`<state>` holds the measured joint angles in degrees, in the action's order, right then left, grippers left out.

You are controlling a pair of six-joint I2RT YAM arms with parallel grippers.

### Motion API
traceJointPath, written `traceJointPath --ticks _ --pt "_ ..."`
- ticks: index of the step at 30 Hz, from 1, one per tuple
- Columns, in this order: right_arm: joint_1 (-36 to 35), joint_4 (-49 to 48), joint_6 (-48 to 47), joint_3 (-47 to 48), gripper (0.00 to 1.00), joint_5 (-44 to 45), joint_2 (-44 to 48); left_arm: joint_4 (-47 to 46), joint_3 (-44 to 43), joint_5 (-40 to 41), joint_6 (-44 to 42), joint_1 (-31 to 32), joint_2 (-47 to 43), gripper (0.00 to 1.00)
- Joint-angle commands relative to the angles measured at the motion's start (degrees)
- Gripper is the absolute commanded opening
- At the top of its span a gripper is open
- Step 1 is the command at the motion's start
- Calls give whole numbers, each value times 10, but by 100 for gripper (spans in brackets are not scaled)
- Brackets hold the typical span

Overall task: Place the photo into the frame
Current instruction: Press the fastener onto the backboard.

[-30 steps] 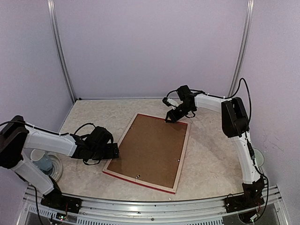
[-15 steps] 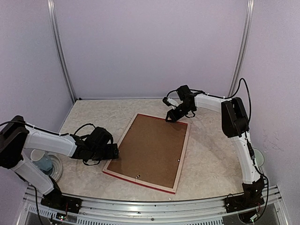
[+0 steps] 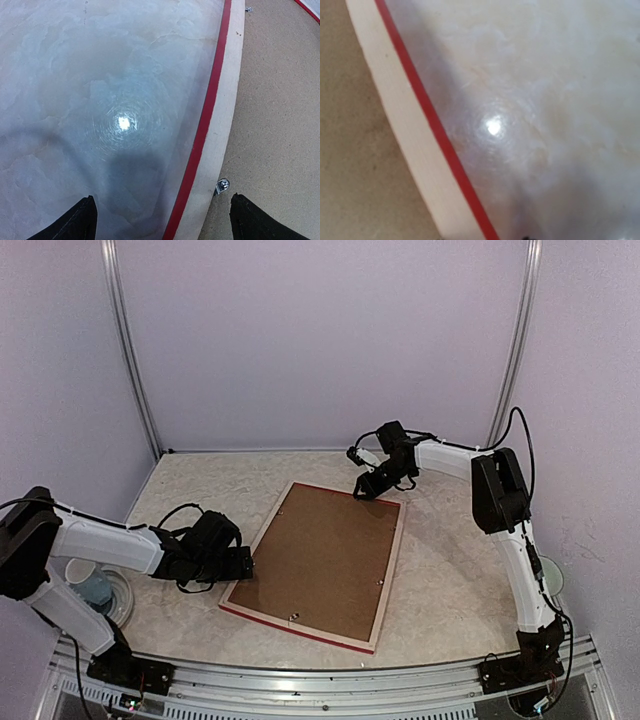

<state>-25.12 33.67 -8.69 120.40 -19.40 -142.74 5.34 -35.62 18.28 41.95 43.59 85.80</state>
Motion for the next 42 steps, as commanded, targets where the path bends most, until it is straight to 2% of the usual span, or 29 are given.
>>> traceJointPath --ticks 1,9,15,19,37,40,42 --pt "-5 18 5 7 33 26 -25 -6 4 1 1 4 2 91" --pt "-5 17 5 8 29 32 -16 -2 0 3 -1 3 -1 91" --pt "-5 13 17 11 53 3 0 1 -2 4 -1 3 -2 91" --pt "-5 11 30 15 58 -19 17 3 -3 5 -1 3 -5 91" --pt "-21 36 25 44 51 48 -29 -3 2 3 -1 3 -1 91" --pt "-21 36 24 44 48 58 -32 -3 4 3 0 3 -2 91" --pt "-21 36 24 44 41 63 -32 -4 4 3 1 3 -2 91"
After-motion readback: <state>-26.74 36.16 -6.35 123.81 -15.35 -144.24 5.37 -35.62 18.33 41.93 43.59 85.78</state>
